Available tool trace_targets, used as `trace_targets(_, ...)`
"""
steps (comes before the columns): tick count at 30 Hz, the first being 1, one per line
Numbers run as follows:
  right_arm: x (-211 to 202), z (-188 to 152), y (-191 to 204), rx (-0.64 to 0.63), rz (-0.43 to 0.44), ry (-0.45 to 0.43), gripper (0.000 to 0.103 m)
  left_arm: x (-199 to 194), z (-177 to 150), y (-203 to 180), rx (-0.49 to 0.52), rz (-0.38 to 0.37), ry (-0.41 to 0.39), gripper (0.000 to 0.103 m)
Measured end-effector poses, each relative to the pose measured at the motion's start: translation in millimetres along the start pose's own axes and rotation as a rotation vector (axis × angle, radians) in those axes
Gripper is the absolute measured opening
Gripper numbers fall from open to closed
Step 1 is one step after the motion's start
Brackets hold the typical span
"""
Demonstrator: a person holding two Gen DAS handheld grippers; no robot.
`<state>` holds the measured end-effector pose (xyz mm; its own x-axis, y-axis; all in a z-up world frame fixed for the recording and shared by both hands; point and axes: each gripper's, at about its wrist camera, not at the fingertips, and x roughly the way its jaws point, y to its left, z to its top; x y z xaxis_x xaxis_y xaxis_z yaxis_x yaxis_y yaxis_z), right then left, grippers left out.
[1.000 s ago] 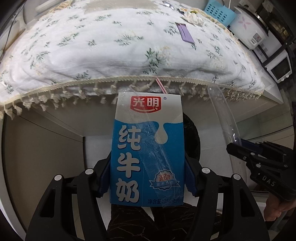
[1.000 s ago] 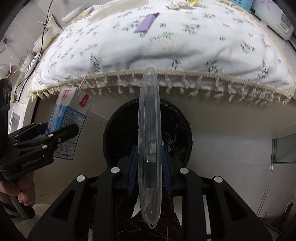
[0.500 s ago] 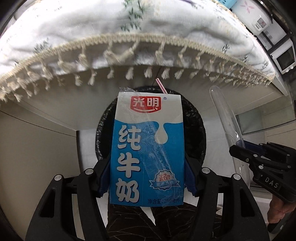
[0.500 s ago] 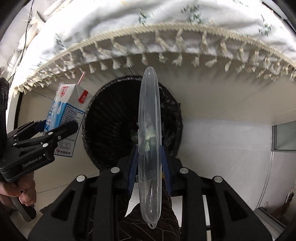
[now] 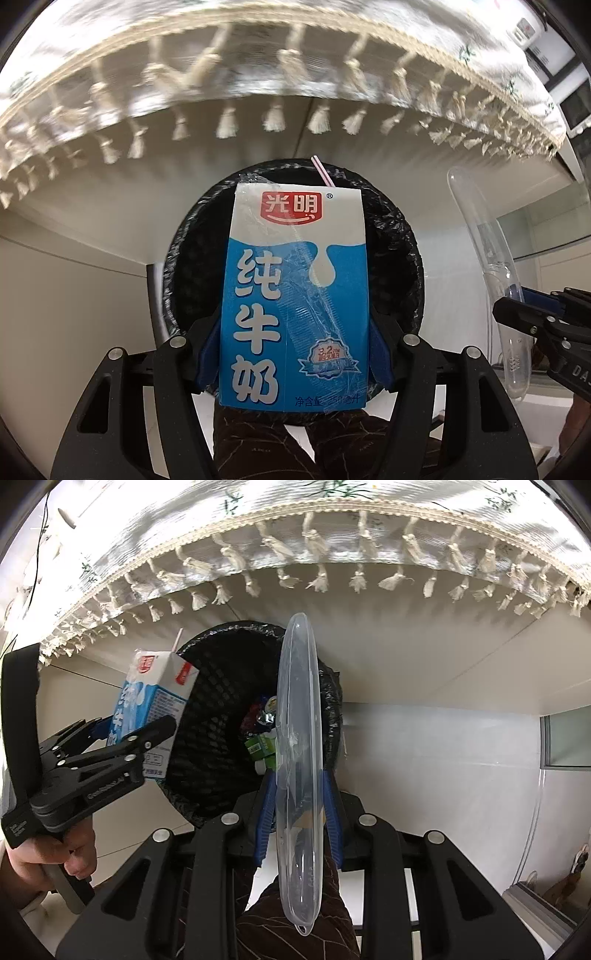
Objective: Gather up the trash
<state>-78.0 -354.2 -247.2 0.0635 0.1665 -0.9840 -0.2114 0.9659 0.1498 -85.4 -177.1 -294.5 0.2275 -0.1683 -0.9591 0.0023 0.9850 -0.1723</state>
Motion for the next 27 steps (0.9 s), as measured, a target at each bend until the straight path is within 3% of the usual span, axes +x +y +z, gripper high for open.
trace_targets(8, -4.2, -2.8, -3.2, 0.016, -0.005, -0.015, 0.024, 1.3, 7.9, -9.8, 0.048, -0.016, -0.016, 0.066)
trace_targets(11, -4.7, -1.2, -3.6, 0.012, -0.004, -0.014, 0.024, -9.5, 5.8, -5.9, 0.032, -0.020, -0.031, 0.079)
trace_targets(19, 5.1, 5.6, 17.2, -0.024, 0.000, -0.005, 0.025, -28.0, 7.2, 16.7, -0.045, -0.022, -0.069, 0.096)
trace_targets(27, 20.6, 18.5, 45.2, -0.067, 0.008, 0.004, 0.025, -47.0, 6.3, 47.3, -0.105, 0.004, -0.101, 0.097)
